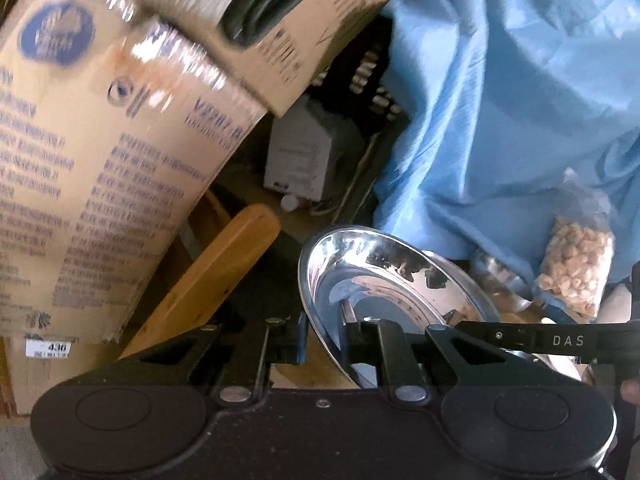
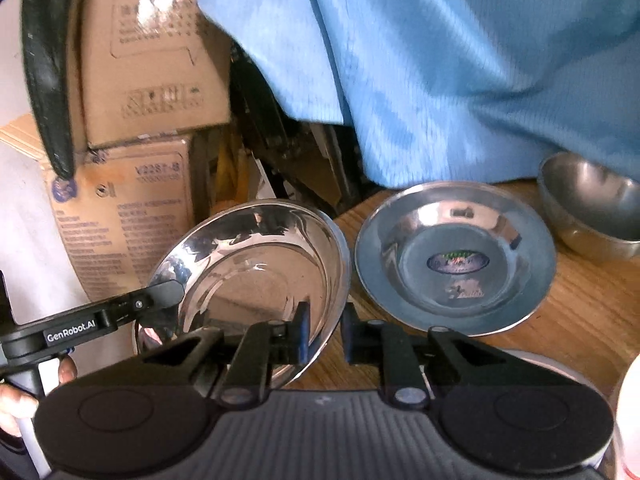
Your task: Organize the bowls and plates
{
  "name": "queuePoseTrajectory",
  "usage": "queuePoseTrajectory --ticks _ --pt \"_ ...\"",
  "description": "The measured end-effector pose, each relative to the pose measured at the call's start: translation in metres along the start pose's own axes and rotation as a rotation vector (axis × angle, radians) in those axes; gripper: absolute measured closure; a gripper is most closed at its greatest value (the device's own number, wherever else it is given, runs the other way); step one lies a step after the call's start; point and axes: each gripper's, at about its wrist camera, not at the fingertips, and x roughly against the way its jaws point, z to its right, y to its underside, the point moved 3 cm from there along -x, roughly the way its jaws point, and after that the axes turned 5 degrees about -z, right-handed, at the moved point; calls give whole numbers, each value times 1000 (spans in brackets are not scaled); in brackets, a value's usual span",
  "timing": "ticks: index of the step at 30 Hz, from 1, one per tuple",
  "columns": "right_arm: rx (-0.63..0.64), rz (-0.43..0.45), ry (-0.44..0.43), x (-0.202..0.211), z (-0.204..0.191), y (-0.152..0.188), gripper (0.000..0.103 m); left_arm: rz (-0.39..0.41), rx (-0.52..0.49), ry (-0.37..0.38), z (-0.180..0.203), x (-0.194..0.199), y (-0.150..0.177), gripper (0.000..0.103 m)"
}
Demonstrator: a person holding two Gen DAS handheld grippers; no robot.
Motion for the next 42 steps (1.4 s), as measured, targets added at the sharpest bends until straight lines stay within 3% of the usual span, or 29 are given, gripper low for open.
queuePoseTrajectory --ticks 6,16,29,42 --pt "-4 44 53 40 9 14 85 33 -47 73 33 8 5 87" --pt "-80 81 183 106 37 54 85 -42 -145 172 98 -4 31 87" --pt "-191 71 176 118 77 97 85 -126 -284 144 140 -19 59 84" --pt "-136 57 188 114 76 105 83 -130 -349 42 150 -27 69 78"
